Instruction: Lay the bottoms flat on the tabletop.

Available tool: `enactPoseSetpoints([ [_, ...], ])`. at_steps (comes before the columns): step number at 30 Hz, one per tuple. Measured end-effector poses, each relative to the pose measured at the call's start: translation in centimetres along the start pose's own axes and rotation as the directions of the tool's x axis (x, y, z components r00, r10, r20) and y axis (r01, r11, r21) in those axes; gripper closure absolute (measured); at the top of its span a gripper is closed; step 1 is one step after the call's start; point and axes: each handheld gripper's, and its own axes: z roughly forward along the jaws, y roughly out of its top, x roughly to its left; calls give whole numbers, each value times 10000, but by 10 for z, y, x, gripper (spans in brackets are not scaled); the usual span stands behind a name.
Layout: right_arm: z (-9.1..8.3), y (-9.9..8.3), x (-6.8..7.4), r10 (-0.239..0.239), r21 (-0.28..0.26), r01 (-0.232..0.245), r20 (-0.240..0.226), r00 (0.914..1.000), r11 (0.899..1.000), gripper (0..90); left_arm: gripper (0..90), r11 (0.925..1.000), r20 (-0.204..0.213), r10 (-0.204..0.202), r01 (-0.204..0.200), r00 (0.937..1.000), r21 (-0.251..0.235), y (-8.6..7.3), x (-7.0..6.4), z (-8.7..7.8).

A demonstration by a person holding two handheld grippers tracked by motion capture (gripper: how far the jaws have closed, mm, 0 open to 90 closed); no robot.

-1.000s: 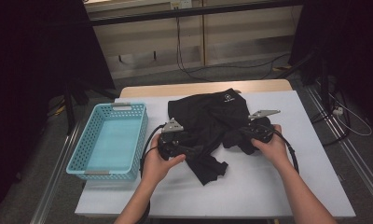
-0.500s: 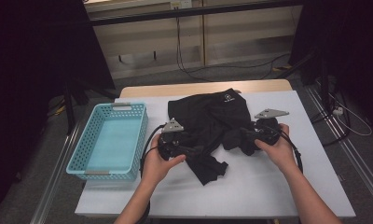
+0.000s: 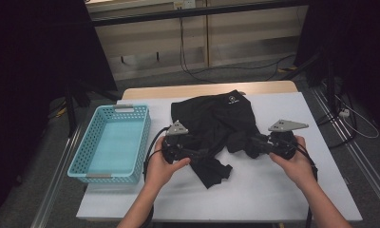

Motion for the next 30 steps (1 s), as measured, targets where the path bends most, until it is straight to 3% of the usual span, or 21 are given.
enactPoseSetpoints([
  [3,10,-11,5,-75,584,82,-122,9999,9983,755,160,10000,5,56,-56,10000,18,0,-1,0],
  [6,23,-19,6,-214,1185,208,34,9998,9927,671,160,10000,17,92,-92,10000,-1,1,-1,0],
  [8,29,-22,5,-171,1352,149,150,9997,9907,583,160,10000,7,93,-93,10000,8,0,0,0],
  [10,33,-23,6,-233,1509,222,57,9997,9883,576,160,10000,3,56,-56,10000,66,0,0,1],
  [13,38,-26,10,-904,1727,845,271,9955,9813,618,160,9999,25,79,-79,10000,142,-1,0,3],
  [15,38,-25,10,-1134,1788,1065,285,9931,9781,829,160,9999,53,77,-78,10000,86,-1,-2,4],
  [19,33,-23,8,-728,1518,724,-33,9973,9858,878,160,9999,111,98,-98,9999,23,1,-4,3],
  [22,21,-16,10,-436,978,477,-435,9981,9941,881,161,9999,127,93,-92,9999,-59,2,-4,2],
  [30,-4,7,18,-356,-281,327,-1079,9935,9991,882,161,10000,310,72,-72,9995,10,1,-7,6],
])
